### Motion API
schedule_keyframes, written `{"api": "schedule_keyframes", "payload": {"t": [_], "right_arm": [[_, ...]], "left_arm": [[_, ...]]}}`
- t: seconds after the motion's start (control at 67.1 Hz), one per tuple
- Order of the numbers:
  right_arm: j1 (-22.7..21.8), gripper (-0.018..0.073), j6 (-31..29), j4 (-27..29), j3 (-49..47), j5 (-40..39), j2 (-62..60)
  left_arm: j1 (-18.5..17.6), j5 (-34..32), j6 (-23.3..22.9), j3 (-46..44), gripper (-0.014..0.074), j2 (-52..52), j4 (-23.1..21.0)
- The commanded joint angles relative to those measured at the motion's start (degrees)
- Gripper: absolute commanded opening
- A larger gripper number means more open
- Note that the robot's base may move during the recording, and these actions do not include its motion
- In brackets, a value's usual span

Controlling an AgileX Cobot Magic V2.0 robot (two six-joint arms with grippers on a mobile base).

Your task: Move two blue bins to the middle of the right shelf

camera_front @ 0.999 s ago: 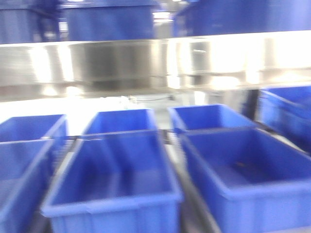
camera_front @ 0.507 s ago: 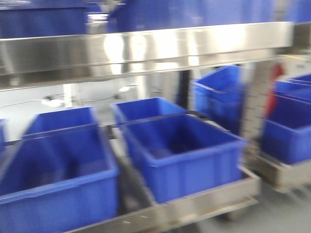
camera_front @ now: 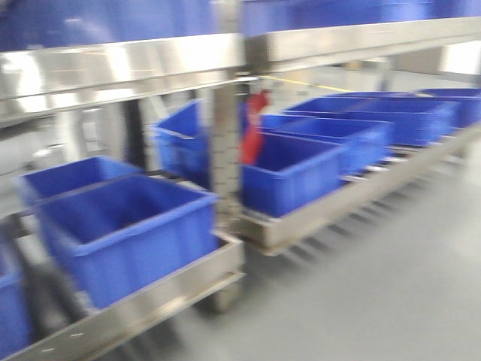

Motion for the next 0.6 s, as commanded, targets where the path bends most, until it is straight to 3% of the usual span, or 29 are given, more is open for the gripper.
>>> {"api": "schedule_keyframes", "payload": {"t": [0.0, 0.581], "right_arm": [[-0.66, -0.0158, -0.60, -2.38, -1.13, -4.72, -0.61], [-0.66, -0.0158, -0.60, -2.38, -1.13, -4.72, -0.61]], "left_arm": [[0.45, -3.79, 0.79, -1.01, -0.0111, -1.18, 0.03], [0.45, -3.79, 0.79, -1.01, -0.0111, -1.18, 0.03]]}}
